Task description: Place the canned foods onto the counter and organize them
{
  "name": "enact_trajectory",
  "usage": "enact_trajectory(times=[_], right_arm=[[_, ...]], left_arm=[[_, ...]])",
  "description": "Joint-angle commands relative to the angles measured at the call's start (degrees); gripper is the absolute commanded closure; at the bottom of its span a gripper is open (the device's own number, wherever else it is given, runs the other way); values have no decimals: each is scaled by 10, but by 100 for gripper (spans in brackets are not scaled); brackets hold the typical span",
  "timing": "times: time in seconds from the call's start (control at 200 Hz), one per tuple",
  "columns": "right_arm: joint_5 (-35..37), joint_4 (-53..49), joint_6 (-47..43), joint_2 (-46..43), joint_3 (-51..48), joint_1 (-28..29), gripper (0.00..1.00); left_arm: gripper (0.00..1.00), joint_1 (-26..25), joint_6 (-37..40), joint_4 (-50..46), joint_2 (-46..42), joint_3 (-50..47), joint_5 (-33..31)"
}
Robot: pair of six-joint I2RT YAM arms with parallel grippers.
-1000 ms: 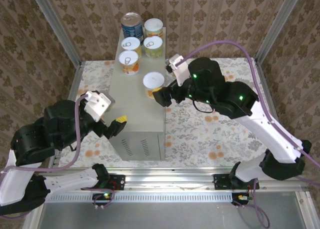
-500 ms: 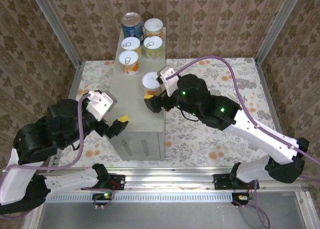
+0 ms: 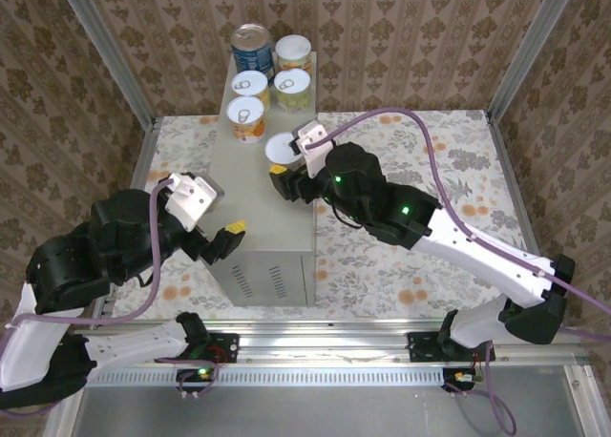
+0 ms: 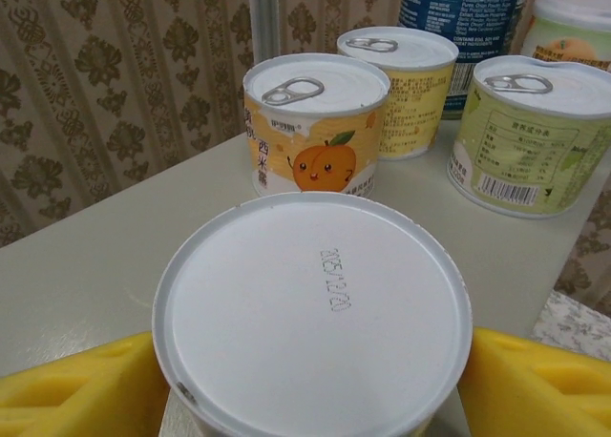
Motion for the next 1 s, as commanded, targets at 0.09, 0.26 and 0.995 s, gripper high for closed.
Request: enact_trajectory(times=[0.09,0.26,0.995], right_arm=[[23,16,-2,21,-1,-24,25],[19,33,-1,26,-10,-43,26],[-37,35,-21,92,42,-105,24]], left_arm=[[0,1,17,21,-2,-12,-10],[0,3,21,34,0,-22,-6],[0,27,13,56,-2,-44,32]])
